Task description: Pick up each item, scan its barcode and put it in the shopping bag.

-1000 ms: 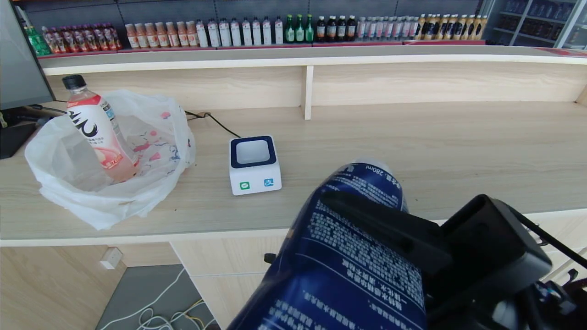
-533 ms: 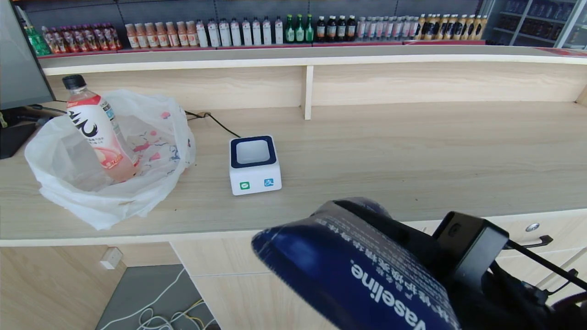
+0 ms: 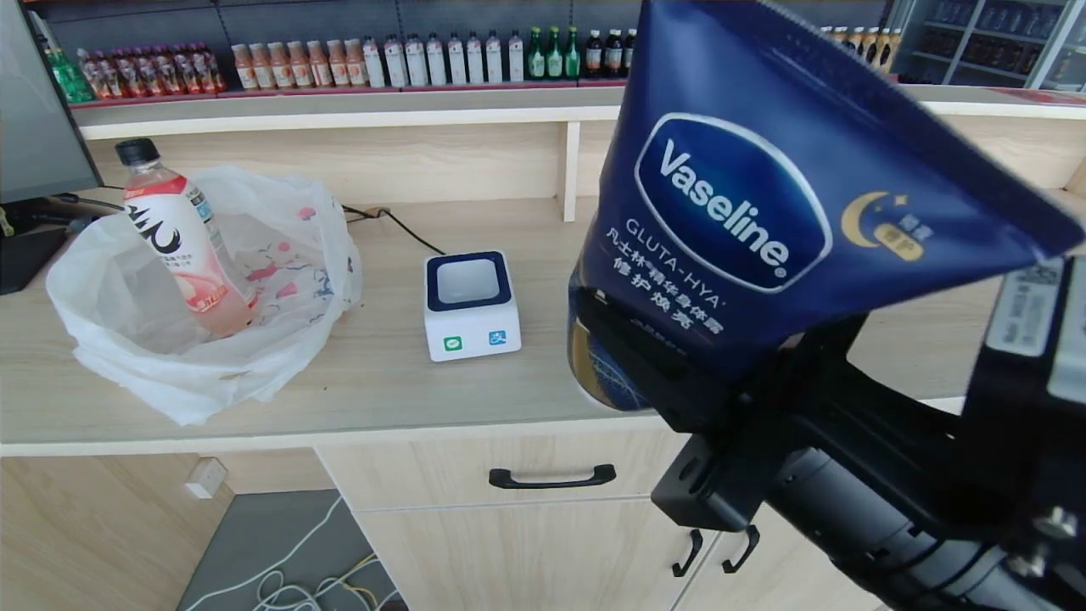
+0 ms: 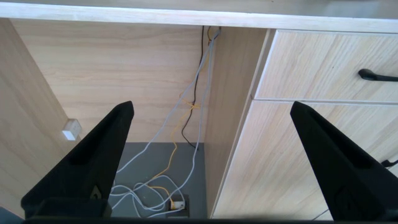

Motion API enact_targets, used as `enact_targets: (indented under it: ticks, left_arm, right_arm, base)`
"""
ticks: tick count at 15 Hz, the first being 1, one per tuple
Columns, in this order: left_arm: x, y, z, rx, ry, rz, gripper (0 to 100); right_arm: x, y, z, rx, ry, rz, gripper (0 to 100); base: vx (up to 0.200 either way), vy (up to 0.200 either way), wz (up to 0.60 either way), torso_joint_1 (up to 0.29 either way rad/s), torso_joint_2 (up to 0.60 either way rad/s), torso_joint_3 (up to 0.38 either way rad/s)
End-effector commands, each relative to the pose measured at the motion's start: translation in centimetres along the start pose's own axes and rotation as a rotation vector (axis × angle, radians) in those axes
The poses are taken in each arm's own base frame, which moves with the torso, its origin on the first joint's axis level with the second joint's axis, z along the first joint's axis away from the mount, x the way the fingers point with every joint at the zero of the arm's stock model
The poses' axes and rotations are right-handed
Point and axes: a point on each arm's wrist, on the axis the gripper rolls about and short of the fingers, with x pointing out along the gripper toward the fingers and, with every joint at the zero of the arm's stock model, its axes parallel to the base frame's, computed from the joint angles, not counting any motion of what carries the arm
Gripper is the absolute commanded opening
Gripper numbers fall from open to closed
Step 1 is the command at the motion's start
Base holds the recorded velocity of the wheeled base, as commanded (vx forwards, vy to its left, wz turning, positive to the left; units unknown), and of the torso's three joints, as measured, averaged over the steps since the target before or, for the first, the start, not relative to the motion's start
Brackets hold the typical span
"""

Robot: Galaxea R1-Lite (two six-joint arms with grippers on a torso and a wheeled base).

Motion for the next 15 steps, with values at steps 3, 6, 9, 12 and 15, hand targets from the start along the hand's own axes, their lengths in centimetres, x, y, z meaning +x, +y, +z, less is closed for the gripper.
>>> enact_targets:
  ticks: [3, 6, 9, 12, 15]
  left_arm:
    - [0.0, 0.0, 0.0, 0.0, -0.001, 0.0, 100]
    - [0.0, 0.0, 0.0, 0.0, -0.001, 0.0, 100]
    - [0.0, 0.0, 0.0, 0.0, -0.001, -0.001, 100]
    - [0.0, 0.0, 0.0, 0.0, -0.001, 0.0, 100]
    - [0.0, 0.0, 0.0, 0.003, -0.001, -0.001, 100]
  right_arm:
    - [1.5, -2.2, -3.2, 0.159, 0.071, -0.115, 0]
    - [1.4, -5.0, -3.8, 0.292, 0.073, -0.26, 0]
    - [1.0, -7.5, -4.4, 0.305, 0.069, -0.344, 0]
    - [0.4, -8.3, -4.0, 0.309, 0.06, -0.375, 0]
    - [-0.1, -9.0, -3.5, 0.318, 0.047, -0.419, 0]
  base:
    - [0.0, 0.0, 0.0, 0.0, 0.0, 0.0]
    - [0.0, 0.0, 0.0, 0.0, 0.0, 0.0]
    - [0.0, 0.0, 0.0, 0.0, 0.0, 0.0]
    - [0.0, 0.0, 0.0, 0.0, 0.0, 0.0]
    - [0.0, 0.0, 0.0, 0.0, 0.0, 0.0]
